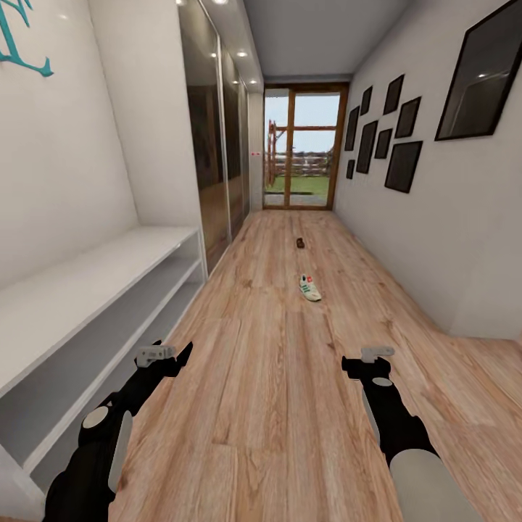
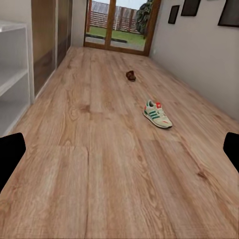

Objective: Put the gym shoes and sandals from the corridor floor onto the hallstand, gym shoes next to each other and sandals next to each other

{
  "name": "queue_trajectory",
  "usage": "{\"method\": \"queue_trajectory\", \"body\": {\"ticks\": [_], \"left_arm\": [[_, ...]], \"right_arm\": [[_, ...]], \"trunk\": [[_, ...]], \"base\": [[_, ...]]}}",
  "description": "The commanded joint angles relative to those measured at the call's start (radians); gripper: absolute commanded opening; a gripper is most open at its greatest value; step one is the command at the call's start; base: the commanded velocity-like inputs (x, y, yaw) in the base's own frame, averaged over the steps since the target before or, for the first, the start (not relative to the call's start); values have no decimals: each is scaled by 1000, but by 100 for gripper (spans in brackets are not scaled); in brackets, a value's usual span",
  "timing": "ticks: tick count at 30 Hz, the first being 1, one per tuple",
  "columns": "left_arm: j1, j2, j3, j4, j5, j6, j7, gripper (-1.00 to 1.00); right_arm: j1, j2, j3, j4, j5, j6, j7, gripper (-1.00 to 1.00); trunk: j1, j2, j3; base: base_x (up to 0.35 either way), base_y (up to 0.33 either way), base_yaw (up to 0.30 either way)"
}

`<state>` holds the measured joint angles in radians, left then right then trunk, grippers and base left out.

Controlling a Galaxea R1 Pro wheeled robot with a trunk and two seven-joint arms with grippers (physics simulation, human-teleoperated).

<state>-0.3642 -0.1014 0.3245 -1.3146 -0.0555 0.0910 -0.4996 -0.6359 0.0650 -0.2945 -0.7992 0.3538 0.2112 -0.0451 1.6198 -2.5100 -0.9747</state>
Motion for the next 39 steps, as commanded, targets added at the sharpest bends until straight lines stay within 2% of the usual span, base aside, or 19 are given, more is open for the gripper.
{"method": "queue_trajectory", "body": {"ticks": [1,39], "left_arm": [[-1,-1,4,-2,-6,6,-8,100],[-1,-1,4,-2,-5,6,-8,100]], "right_arm": [[-1,1,-3,-2,8,5,1,100],[0,1,-3,-1,8,5,1,100]], "trunk": [[0,0,-1],[0,0,-1]], "base": [[349,0,0],[349,0,0]]}}
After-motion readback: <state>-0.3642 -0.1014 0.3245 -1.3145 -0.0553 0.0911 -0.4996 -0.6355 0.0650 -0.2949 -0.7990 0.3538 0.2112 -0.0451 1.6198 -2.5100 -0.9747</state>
